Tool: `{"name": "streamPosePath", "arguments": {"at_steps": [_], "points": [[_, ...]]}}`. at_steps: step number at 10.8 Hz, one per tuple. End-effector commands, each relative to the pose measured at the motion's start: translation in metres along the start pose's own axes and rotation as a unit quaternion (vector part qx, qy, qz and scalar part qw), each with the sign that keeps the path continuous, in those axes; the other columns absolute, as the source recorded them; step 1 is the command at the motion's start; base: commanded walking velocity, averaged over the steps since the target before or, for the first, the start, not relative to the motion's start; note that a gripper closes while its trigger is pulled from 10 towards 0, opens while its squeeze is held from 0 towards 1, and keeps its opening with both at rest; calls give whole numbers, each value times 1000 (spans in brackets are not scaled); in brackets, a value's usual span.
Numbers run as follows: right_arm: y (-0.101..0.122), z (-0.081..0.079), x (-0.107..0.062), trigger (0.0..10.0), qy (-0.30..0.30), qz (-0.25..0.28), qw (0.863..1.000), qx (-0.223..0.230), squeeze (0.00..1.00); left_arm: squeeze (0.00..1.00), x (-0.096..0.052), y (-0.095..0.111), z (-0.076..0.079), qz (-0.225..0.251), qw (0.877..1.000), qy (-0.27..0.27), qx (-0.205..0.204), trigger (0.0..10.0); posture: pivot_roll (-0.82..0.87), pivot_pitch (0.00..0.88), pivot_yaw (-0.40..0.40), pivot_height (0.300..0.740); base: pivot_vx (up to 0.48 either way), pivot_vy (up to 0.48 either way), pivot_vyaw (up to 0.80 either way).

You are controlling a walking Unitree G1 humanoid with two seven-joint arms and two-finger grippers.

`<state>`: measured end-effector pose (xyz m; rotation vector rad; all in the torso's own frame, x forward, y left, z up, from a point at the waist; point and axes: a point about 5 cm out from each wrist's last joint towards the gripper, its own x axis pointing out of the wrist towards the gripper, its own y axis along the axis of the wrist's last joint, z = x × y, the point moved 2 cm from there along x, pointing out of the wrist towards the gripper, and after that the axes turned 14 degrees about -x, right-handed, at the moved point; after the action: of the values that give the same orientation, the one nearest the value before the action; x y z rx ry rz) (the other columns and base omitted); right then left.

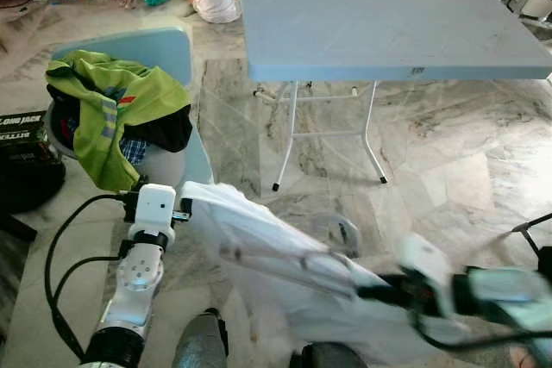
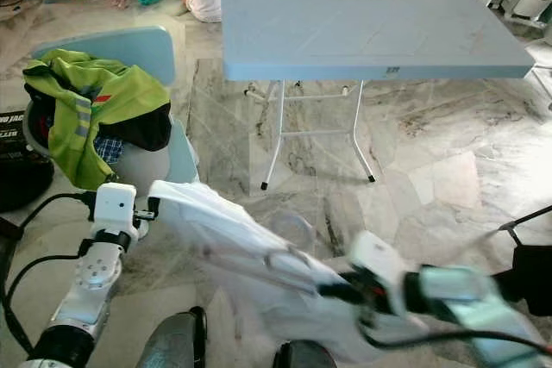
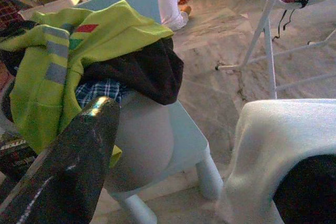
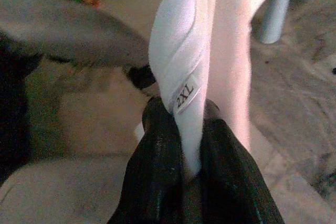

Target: Hang hanger

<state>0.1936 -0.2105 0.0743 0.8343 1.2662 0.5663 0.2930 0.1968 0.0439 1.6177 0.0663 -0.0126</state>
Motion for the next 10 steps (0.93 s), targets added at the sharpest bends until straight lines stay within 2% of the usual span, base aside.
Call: {"name": "streamPosePath", "arguments": {"at_steps": [1,2,3,4,5,6,7,8,9,10], "points": [[-9,0,-21,10000,9,-24,1000,2,0,0,0,5,-27,7,999,49,4,10000,17,147,-95,740,0,0,0],[-3,7,-37,10000,-3,0,1000,-9,0,0,0,3,-31,1,999,54,4,10000,13,149,-95,740,0,0,0],[9,11,-43,10000,-2,35,999,-9,0,0,0,1,-29,-5,999,50,4,10000,11,148,-93,740,0,0,0],[36,12,-44,10000,10,109,994,-7,0,0,1,-3,-24,-18,999,42,8,10000,11,147,-92,740,0,0,0],[66,12,-43,10000,20,191,981,-3,0,0,1,-9,-18,-33,999,35,4,10000,15,146,-89,740,0,0,0],[79,17,-43,10000,11,236,972,5,0,0,1,-12,-14,-43,999,28,3,10000,18,145,-88,740,0,0,0],[92,28,-40,10000,-14,298,954,26,0,0,0,-18,0,-59,998,-2,0,10000,23,146,-92,740,0,0,0],[94,44,-34,10000,-64,322,944,45,0,0,-3,-17,17,-60,996,-54,-26,10000,27,146,-94,740,0,0,0],[86,76,-20,10000,-185,296,935,54,0,1000,-16,-18,49,-69,978,-193,-41,10000,37,144,-98,740,0,0,0],[70,99,-6,10000,-277,244,928,44,0,1000,-28,-37,58,-130,951,-281,1,10000,45,132,-103,740,0,0,0]]}}
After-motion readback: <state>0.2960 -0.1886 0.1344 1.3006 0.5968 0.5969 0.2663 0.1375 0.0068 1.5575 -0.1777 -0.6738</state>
